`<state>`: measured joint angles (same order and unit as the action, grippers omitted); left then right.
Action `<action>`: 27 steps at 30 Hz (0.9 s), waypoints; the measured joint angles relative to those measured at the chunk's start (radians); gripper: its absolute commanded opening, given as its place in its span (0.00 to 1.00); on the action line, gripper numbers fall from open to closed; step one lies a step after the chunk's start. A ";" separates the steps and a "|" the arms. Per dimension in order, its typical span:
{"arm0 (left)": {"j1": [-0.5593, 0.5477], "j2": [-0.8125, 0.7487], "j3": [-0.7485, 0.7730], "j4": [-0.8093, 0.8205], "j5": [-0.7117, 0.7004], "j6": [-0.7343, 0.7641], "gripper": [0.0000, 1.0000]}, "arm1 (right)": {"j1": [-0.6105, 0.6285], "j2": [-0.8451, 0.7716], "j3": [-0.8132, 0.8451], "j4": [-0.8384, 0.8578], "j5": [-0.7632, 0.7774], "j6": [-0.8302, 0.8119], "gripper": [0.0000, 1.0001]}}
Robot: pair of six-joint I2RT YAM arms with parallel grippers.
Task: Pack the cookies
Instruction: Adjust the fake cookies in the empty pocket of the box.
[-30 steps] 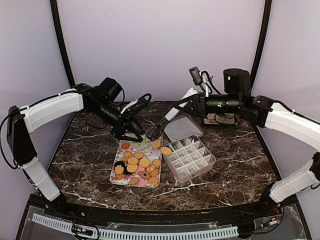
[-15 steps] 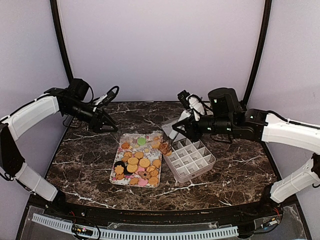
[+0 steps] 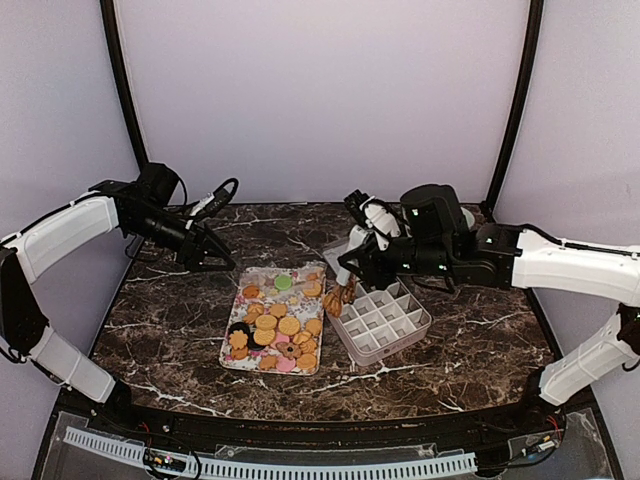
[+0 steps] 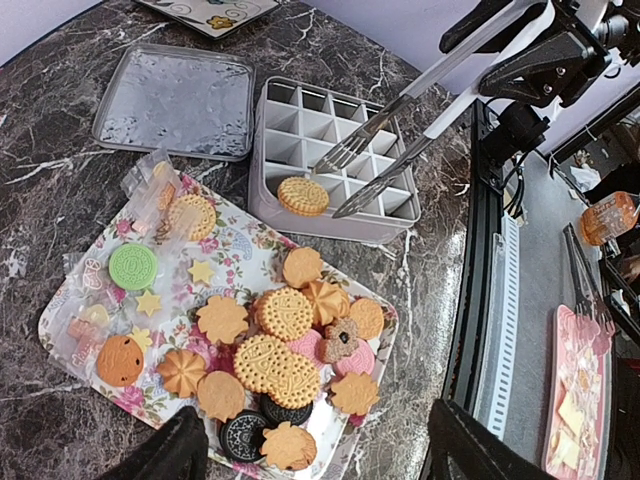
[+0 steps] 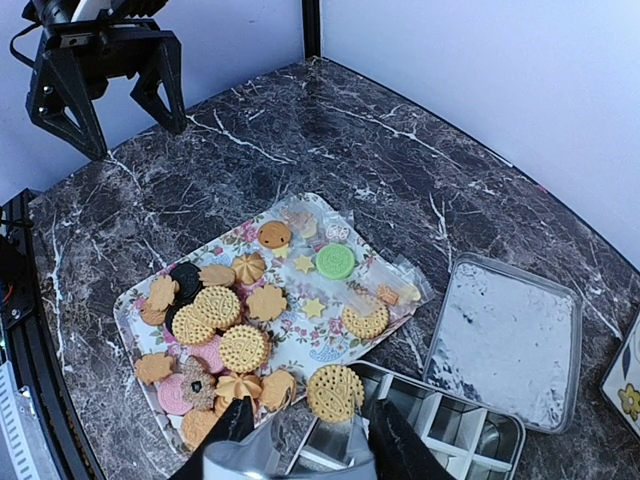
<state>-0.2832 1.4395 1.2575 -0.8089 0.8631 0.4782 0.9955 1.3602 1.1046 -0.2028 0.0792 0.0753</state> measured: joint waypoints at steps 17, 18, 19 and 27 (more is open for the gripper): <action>0.013 0.000 0.000 -0.002 0.006 0.017 0.78 | 0.026 0.072 0.000 0.101 0.031 -0.015 0.33; 0.013 0.000 0.000 -0.002 0.008 0.019 0.78 | 0.028 0.075 0.003 0.103 0.033 -0.017 0.33; 0.013 0.000 0.000 -0.002 0.010 0.019 0.78 | 0.029 0.076 0.003 0.104 0.035 -0.019 0.33; 0.020 0.000 0.000 -0.009 0.015 0.024 0.78 | 0.037 0.084 0.004 0.104 0.070 -0.039 0.33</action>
<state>-0.2634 1.4395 1.2575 -0.8177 0.8783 0.5022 1.0328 1.4437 1.1088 -0.0990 0.1493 0.0360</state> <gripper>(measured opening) 0.780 0.334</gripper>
